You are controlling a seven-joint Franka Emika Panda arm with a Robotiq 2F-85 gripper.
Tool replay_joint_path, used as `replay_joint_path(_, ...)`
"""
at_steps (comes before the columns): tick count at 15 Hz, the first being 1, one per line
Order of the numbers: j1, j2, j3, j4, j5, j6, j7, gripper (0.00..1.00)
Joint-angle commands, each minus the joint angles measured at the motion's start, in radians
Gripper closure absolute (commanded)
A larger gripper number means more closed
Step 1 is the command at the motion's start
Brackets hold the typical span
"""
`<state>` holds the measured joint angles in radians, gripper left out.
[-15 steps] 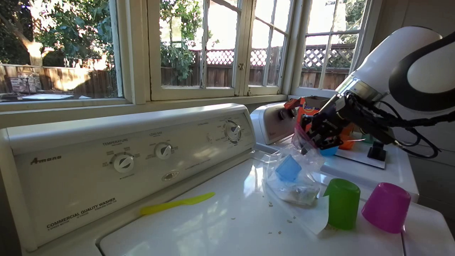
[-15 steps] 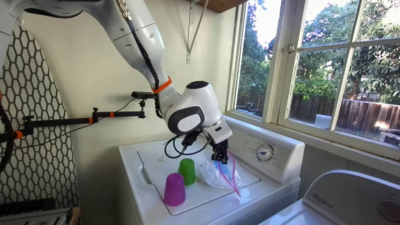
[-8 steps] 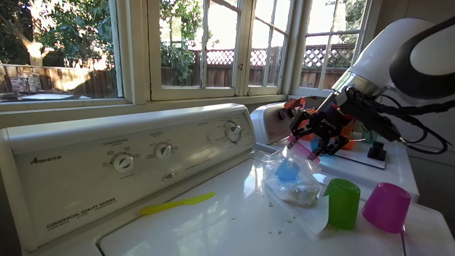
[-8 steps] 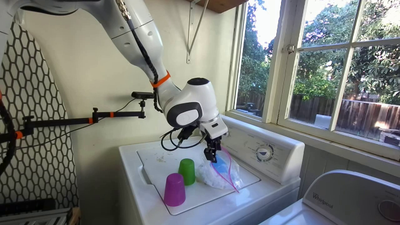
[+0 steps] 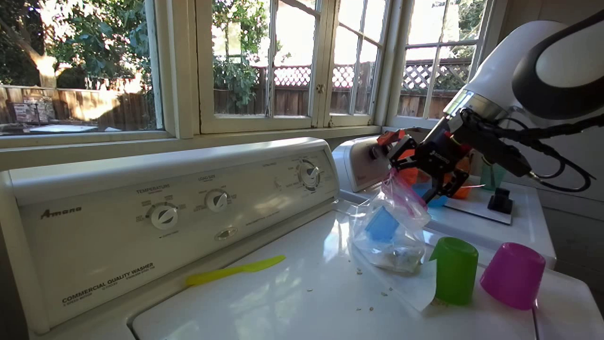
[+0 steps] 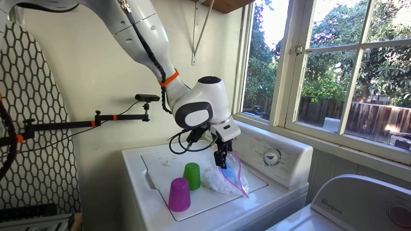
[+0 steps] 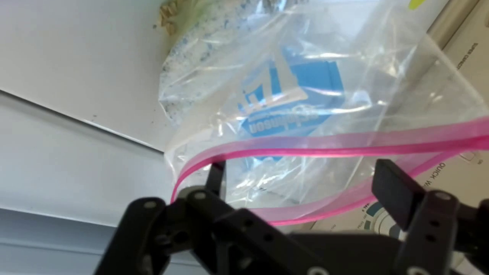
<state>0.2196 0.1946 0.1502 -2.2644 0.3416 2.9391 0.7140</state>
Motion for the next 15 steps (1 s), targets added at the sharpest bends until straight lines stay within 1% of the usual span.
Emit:
replay_joint_path(1, -0.019, -0.099, 0.013, -0.054, 0.044, -0.012, -0.031, 0.00)
replay_joint_path(2, -0.020, -0.118, 0.010, -0.061, 0.045, -0.022, -0.033, 0.00)
replay_joint_path(3, -0.007, -0.148, -0.019, -0.081, -0.015, -0.034, 0.009, 0.00)
replay_joint_path(4, -0.004, -0.168, -0.032, -0.094, -0.049, -0.041, 0.025, 0.00)
replay_joint_path(5, 0.001, -0.189, -0.063, -0.113, -0.151, -0.069, 0.074, 0.00)
replay_joint_path(7, -0.012, -0.198, -0.071, -0.108, -0.237, -0.128, 0.081, 0.00)
replay_joint_path(8, -0.014, -0.203, -0.074, -0.106, -0.263, -0.156, 0.081, 0.00)
replay_joint_path(9, -0.012, -0.192, -0.072, -0.099, -0.259, -0.155, 0.060, 0.00)
replay_joint_path(10, -0.031, -0.190, -0.049, -0.096, -0.251, -0.164, 0.044, 0.00)
replay_joint_path(12, -0.026, -0.171, -0.035, -0.087, -0.232, -0.160, 0.024, 0.00)
replay_joint_path(15, -0.018, -0.130, -0.020, -0.077, -0.259, -0.162, 0.035, 0.03)
